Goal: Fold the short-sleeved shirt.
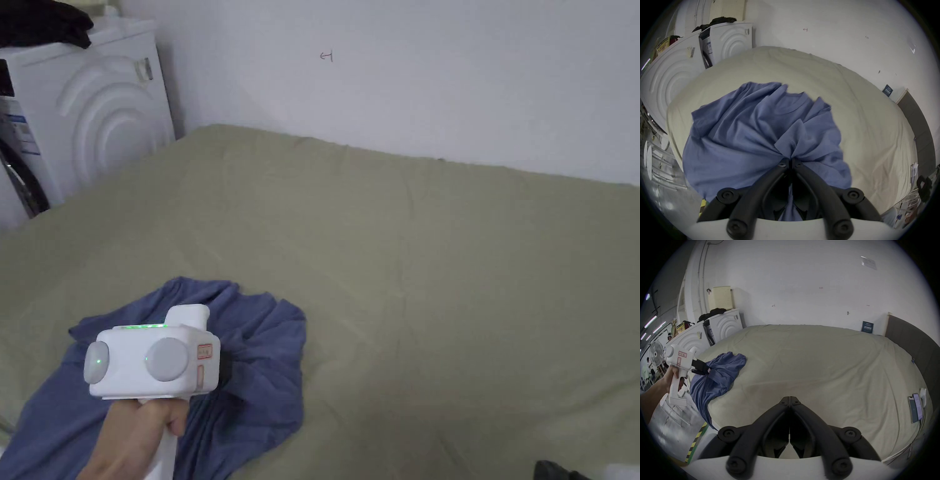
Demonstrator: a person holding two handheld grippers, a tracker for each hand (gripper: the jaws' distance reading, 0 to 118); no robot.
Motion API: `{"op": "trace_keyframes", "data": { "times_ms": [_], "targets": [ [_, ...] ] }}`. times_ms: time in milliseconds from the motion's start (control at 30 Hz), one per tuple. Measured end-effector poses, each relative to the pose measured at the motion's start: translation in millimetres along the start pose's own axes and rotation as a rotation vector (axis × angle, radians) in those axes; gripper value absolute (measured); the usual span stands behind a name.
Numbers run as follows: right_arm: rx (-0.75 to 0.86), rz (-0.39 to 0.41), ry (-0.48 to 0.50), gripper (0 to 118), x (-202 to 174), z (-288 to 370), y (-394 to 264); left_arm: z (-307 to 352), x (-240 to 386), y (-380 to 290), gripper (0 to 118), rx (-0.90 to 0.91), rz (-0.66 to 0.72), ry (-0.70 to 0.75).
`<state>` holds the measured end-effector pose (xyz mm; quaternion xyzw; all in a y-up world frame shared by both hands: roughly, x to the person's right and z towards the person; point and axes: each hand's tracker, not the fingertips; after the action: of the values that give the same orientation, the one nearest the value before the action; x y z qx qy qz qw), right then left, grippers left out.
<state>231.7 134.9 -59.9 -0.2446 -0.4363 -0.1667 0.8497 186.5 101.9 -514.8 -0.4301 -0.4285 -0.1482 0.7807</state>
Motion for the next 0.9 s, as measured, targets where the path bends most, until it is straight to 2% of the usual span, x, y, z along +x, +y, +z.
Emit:
{"op": "trace_keyframes", "data": {
  "times_ms": [200,467,567,733,900],
  "targets": [
    [0.009,-0.04,-0.077,0,31.8,22.0,-6.9,-11.3,85.3,23.8,0,0.032,-0.07,-0.12],
    [-0.005,-0.138,-0.19,0,82.5,40.5,-23.0,-27.5,258.3,59.7,0,0.051,-0.237,-0.326],
    [-0.009,-0.182,-0.231,0,103.1,42.5,-27.5,-29.8,329.5,59.4,0,0.053,-0.338,-0.395],
    [-0.019,-0.229,-0.305,0,135.3,42.7,-31.8,-24.5,439.3,53.0,0,0.04,-0.431,-0.559],
    [-0.02,-0.255,-0.365,0,155.7,47.5,-34.4,-17.6,512.6,35.0,0,0.019,-0.494,-0.676]
  ]
}}
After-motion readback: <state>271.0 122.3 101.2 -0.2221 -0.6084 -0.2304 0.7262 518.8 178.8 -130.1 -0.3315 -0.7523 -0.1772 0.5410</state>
